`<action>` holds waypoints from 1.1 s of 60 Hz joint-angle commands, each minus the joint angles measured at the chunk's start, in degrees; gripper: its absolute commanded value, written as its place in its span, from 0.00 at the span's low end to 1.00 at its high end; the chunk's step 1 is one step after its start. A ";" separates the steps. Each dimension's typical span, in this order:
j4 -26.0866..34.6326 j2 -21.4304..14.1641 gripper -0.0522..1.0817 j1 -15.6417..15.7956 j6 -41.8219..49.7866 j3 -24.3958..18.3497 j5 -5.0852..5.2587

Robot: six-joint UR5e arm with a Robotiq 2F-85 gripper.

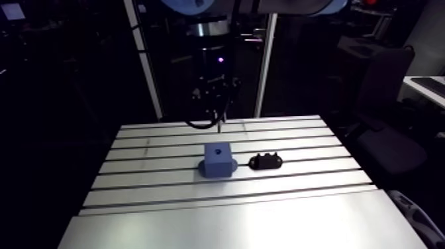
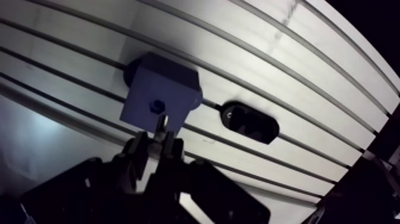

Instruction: Pick up the M10 bolt and insert it into the hex recess until seated.

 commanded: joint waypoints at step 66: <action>-0.97 1.59 0.96 1.06 -5.43 2.12 0.37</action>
